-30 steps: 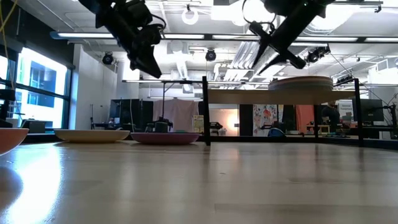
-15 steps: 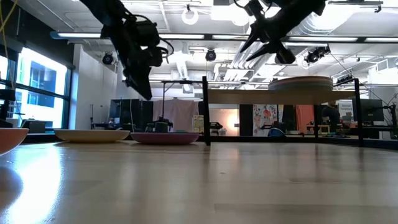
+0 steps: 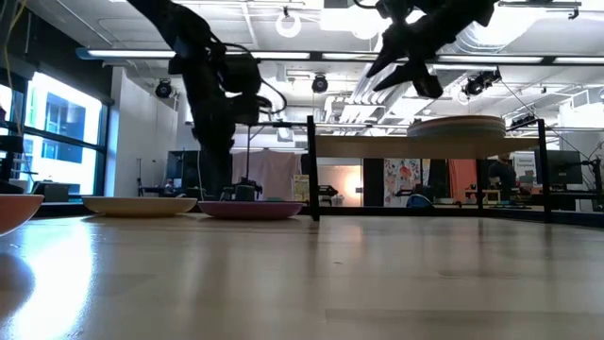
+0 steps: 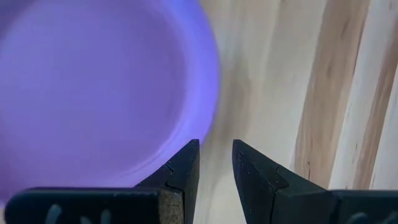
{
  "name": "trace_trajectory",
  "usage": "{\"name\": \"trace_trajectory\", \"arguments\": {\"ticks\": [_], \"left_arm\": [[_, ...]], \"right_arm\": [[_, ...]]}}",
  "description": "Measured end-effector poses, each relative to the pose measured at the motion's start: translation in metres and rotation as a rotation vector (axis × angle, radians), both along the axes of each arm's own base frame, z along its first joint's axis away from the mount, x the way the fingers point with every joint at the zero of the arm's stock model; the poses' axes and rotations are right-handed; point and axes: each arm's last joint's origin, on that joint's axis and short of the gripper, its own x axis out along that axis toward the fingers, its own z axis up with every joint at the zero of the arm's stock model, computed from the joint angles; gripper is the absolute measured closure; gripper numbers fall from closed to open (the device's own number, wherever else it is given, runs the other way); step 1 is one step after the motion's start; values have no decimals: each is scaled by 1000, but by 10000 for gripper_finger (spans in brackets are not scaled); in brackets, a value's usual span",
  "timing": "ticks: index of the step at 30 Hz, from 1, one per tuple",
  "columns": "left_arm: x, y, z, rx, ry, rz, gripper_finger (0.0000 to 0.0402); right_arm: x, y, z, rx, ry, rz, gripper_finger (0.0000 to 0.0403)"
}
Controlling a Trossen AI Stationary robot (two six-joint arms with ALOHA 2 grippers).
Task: Place and stack plates onto a shelf
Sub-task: Put the purple plate on the shelf
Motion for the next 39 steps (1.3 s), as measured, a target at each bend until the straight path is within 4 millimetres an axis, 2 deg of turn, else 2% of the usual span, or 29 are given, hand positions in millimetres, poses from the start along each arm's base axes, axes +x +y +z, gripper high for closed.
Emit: {"name": "trace_trajectory", "arguments": {"ticks": [6,13,26,35,39], "left_arm": [[12,-11,-21,4,63,-136,316],[17,-14,-37,133,188,-131,316],[15,-17,-36,116,213,-119,316],[9,-18,-14,178,167,-141,316],[12,-15,-12,249,138,-196,316]], "right_arm": [[-3,2,-4,8,48,14,300],[-5,3,-7,12,85,26,300],[-10,5,-11,-18,151,77,300],[-11,5,-13,-39,178,79,300],[-11,5,-13,-39,178,79,300]]}}
